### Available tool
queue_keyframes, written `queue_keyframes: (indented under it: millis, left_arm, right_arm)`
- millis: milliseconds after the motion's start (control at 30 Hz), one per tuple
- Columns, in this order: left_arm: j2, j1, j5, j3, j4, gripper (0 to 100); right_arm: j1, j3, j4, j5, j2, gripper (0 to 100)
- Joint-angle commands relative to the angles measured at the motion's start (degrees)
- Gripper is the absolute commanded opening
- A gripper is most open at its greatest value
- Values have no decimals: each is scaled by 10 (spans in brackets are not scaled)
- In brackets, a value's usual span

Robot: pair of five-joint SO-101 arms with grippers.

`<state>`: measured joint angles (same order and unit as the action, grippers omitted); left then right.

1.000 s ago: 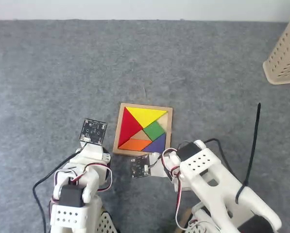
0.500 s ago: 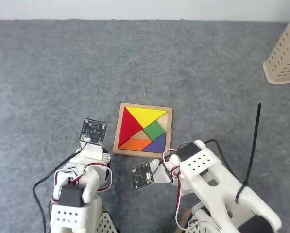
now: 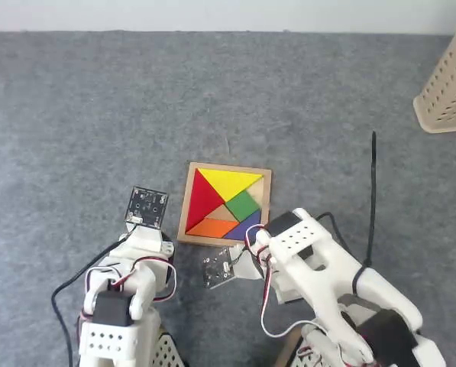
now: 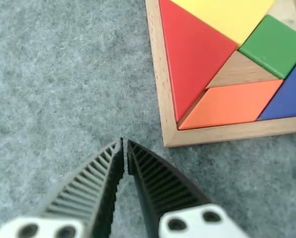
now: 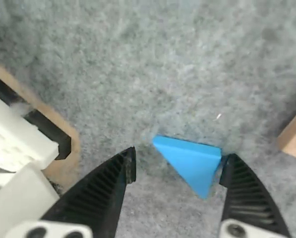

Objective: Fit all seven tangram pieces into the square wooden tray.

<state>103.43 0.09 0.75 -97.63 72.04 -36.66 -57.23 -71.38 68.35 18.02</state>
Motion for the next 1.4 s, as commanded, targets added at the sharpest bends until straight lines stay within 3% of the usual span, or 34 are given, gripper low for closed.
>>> queue_keyframes:
  millis: [0,433,500,667,867,1367]
  left_arm:
    - [12,-4,-4,11,4,12]
    - [12,-4,-4,11,4,12]
    - [12,-4,-4,11,4,12]
    - [12,-4,-4,11,4,12]
    - [12,-4,-4,11,4,12]
    - [12,-4,-4,11,4,12]
  right_arm:
    - [25,28,18,-33,-4,203]
    - [151,91,60,-273,-10,195]
    - [148,88,48,-249,-5,198]
    - [86,58,-14,-84,19,208]
    - [4,-11,22,-51,84,333]
    - [4,-19,82,-4,0,258]
